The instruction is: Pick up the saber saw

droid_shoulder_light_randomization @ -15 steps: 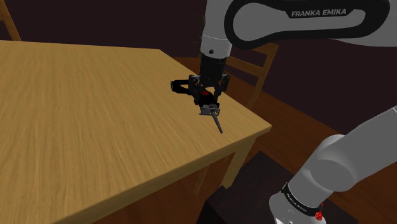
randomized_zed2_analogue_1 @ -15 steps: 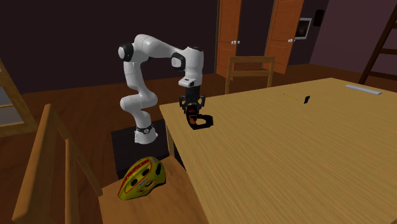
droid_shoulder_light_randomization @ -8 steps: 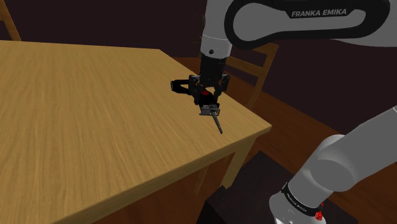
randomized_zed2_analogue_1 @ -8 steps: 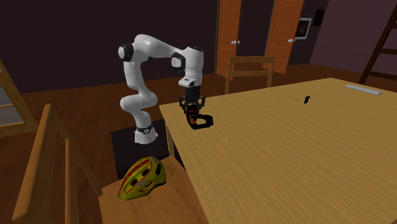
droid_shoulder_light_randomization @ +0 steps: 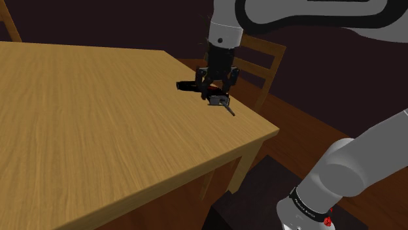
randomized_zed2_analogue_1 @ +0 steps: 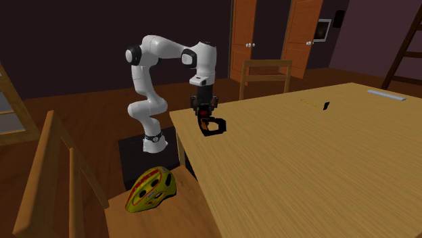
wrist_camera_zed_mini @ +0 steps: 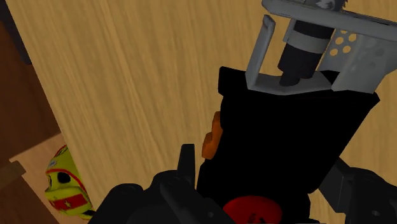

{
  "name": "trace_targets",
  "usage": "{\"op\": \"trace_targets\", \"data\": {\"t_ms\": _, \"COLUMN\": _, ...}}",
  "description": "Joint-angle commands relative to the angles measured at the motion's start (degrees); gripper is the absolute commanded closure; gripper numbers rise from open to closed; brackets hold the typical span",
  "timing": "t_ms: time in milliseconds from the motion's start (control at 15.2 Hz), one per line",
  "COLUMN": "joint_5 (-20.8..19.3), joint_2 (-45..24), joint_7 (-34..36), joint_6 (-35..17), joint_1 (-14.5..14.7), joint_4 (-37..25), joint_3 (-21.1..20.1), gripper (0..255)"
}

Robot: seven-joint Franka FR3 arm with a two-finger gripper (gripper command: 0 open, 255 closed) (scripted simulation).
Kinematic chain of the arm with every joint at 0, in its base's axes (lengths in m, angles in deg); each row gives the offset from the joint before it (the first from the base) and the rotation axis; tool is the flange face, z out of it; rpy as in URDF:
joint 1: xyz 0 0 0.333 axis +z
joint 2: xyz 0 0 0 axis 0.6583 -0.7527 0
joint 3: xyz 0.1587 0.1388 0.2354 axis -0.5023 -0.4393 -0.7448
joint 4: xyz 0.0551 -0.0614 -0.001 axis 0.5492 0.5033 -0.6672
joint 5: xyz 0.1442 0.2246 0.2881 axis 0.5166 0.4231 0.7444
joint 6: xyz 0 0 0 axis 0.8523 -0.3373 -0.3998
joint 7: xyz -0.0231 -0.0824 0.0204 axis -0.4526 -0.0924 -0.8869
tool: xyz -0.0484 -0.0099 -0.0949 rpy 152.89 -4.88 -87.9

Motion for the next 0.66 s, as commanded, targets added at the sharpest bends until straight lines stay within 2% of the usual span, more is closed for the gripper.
{"op": "trace_targets", "data": {"t_ms": 0, "joint_5": -0.1, "joint_2": -0.2, "joint_7": -0.1, "joint_6": 1.5, "joint_1": -0.1, "joint_4": -1.7, "joint_3": 0.1, "gripper": 255}}
{"op": "trace_targets", "data": {"t_ms": 462, "joint_5": -0.6, "joint_2": -1.1, "joint_7": 0.0, "joint_6": 6.9, "joint_1": -0.4, "joint_4": -7.9, "joint_3": 0.3, "gripper": 255}}
{"op": "trace_targets", "data": {"t_ms": 594, "joint_5": -0.6, "joint_2": -1.1, "joint_7": 0.0, "joint_6": 7.0, "joint_1": -0.4, "joint_4": -8.0, "joint_3": 0.3, "gripper": 255}}
